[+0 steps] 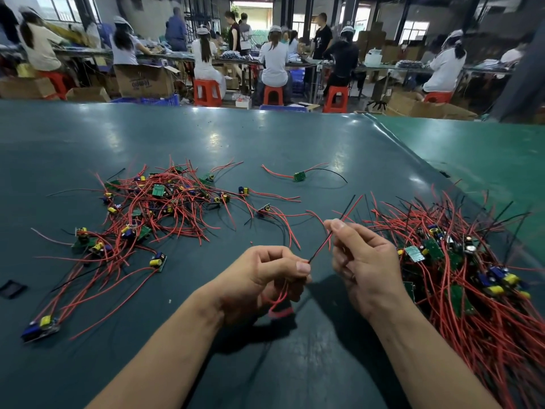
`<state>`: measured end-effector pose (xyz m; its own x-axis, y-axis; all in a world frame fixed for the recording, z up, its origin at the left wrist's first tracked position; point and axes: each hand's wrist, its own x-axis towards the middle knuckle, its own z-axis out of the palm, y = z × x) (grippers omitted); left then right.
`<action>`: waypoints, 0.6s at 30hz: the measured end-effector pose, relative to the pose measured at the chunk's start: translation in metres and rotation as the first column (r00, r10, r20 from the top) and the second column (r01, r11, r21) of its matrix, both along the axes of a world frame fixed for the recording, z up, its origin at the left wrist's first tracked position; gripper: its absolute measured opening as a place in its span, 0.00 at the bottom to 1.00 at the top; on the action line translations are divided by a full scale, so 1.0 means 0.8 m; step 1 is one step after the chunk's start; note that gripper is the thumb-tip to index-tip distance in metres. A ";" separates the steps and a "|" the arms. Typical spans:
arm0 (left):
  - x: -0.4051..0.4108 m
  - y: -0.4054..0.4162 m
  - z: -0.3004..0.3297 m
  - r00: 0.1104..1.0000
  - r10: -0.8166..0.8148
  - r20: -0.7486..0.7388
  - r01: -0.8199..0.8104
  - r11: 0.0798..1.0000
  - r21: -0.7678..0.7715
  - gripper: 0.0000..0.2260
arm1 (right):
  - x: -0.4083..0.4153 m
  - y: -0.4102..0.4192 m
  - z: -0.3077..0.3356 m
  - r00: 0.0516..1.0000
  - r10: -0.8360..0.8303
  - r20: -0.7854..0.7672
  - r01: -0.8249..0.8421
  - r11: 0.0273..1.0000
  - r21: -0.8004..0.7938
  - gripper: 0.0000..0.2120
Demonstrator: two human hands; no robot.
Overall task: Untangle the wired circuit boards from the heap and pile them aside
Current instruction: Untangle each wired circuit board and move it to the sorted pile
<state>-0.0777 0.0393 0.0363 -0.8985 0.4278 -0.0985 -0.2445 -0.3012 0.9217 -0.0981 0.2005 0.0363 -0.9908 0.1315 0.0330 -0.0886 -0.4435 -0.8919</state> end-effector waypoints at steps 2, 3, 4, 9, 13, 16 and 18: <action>0.001 -0.001 -0.001 0.999 -0.043 0.021 0.042 0.999 0.031 0.10 | -0.003 0.002 0.002 0.999 -0.047 -0.009 0.046 0.999 -0.028 0.04; 0.002 -0.001 -0.001 0.997 -0.067 0.022 0.067 0.997 0.037 0.10 | -0.004 0.004 0.003 0.997 -0.074 -0.008 0.074 0.996 -0.048 0.05; 0.003 -0.001 -0.001 0.996 -0.087 0.017 0.086 0.996 0.035 0.10 | -0.005 0.007 0.005 0.995 -0.099 0.000 0.099 0.993 -0.069 0.06; 0.004 -0.002 -0.005 0.991 -0.135 0.003 0.135 0.990 0.035 0.09 | -0.005 0.014 0.009 0.996 -0.033 0.081 0.048 0.981 -0.189 0.10; 0.004 0.000 -0.006 0.994 -0.111 0.015 0.111 0.993 0.033 0.05 | -0.005 0.012 0.012 0.985 0.078 0.153 -0.029 0.954 -0.299 0.14; 0.001 0.004 -0.007 1.000 -0.020 0.005 0.020 1.000 -0.002 0.08 | -0.006 0.012 0.008 0.978 0.131 0.160 -0.066 0.933 -0.355 0.13; -0.003 0.004 -0.005 0.997 0.071 0.003 -0.071 0.997 0.010 0.10 | -0.004 0.008 0.004 0.978 0.147 0.148 -0.111 0.967 -0.230 0.10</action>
<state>-0.0803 0.0429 0.0324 -0.9266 0.3635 -0.0965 -0.2241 -0.3276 0.9179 -0.1011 0.2071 0.0399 -0.9894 -0.0118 -0.1447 0.1199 -0.6279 -0.7690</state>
